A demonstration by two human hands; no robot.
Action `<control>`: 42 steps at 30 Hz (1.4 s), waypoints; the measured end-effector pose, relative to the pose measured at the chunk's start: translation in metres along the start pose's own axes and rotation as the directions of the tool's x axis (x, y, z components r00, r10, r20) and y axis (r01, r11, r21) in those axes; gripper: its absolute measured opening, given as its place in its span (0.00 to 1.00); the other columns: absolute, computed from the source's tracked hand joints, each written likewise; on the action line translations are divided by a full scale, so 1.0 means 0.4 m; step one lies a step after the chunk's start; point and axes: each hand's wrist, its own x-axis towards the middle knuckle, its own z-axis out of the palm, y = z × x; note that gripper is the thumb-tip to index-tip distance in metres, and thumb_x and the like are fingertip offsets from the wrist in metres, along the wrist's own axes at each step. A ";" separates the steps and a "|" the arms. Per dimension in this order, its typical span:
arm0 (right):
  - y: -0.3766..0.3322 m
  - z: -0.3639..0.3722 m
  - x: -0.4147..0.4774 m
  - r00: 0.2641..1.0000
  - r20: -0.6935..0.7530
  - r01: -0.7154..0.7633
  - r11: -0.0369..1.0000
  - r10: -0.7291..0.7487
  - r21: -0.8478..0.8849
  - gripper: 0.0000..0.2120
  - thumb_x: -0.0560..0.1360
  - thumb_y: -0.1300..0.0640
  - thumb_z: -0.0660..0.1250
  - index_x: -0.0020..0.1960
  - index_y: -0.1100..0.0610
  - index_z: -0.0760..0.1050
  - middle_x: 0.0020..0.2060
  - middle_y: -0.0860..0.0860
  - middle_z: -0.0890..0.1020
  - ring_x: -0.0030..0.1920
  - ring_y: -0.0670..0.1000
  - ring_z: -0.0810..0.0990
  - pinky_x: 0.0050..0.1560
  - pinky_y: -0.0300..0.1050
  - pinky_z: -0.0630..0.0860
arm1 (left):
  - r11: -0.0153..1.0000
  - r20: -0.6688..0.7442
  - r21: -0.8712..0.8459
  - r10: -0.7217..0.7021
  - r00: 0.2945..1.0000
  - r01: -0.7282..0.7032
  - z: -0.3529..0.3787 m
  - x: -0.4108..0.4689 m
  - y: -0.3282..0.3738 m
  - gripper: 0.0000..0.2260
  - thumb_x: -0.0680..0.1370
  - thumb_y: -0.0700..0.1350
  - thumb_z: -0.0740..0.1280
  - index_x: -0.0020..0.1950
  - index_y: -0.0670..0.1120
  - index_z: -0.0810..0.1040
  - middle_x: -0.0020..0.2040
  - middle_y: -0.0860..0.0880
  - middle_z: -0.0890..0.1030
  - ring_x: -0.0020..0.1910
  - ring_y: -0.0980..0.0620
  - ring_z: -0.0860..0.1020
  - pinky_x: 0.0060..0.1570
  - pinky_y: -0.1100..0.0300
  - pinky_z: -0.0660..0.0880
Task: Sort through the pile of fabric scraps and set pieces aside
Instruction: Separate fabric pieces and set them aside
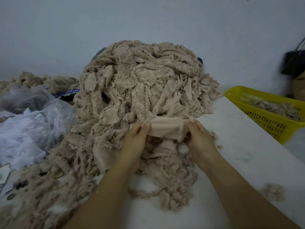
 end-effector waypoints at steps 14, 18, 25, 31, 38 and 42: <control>-0.006 0.007 -0.029 0.941 0.335 -0.049 0.998 0.036 0.029 0.10 0.81 0.60 0.59 0.43 0.56 0.74 0.41 0.54 0.78 0.43 0.50 0.78 0.48 0.46 0.74 | 0.775 0.459 -0.415 -0.274 0.845 0.476 0.000 -0.011 0.021 0.31 0.81 0.64 0.57 0.64 0.39 0.81 0.64 0.40 0.81 0.62 0.44 0.80 0.61 0.50 0.77; 0.002 0.020 -0.054 0.897 0.422 0.036 0.933 0.128 -0.359 0.08 0.69 0.51 0.65 0.32 0.47 0.74 0.33 0.45 0.76 0.35 0.43 0.74 0.41 0.42 0.71 | 0.811 0.435 -0.365 -0.285 0.854 0.457 0.007 -0.017 0.020 0.19 0.78 0.49 0.68 0.62 0.38 0.82 0.62 0.39 0.82 0.61 0.44 0.81 0.60 0.51 0.78; 0.031 0.012 -0.017 0.934 0.316 -0.068 0.951 0.167 -0.300 0.32 0.62 0.23 0.67 0.52 0.46 0.83 0.52 0.45 0.85 0.53 0.48 0.83 0.55 0.49 0.77 | 0.895 0.274 -0.382 -0.129 0.953 0.231 0.016 -0.021 0.035 0.06 0.77 0.37 0.66 0.51 0.42 0.82 0.47 0.41 0.84 0.44 0.47 0.83 0.49 0.53 0.80; 0.020 0.010 -0.013 0.963 0.243 -0.088 0.988 0.117 -0.126 0.15 0.75 0.50 0.70 0.54 0.60 0.82 0.50 0.59 0.85 0.50 0.55 0.85 0.52 0.50 0.81 | 0.932 0.443 0.330 -0.014 0.896 -0.148 0.050 -0.062 0.000 0.07 0.80 0.36 0.62 0.46 0.38 0.78 0.37 0.47 0.76 0.35 0.54 0.72 0.38 0.60 0.69; -0.024 -0.025 0.021 0.988 0.055 -0.155 0.880 0.146 0.450 0.12 0.82 0.59 0.58 0.54 0.59 0.80 0.53 0.56 0.84 0.50 0.54 0.83 0.52 0.47 0.80 | 0.994 0.127 0.086 -0.074 0.989 0.064 0.016 -0.026 0.021 0.14 0.83 0.42 0.60 0.40 0.45 0.78 0.40 0.43 0.78 0.40 0.46 0.74 0.44 0.51 0.70; -0.020 -0.029 0.024 0.988 0.028 -0.144 0.860 0.150 0.489 0.10 0.82 0.58 0.58 0.57 0.55 0.78 0.43 0.50 0.84 0.31 0.44 0.78 0.28 0.37 0.71 | 0.986 -0.012 -0.115 -0.124 0.992 0.122 -0.001 -0.013 0.033 0.10 0.84 0.45 0.62 0.48 0.45 0.81 0.38 0.41 0.76 0.42 0.43 0.72 0.47 0.48 0.69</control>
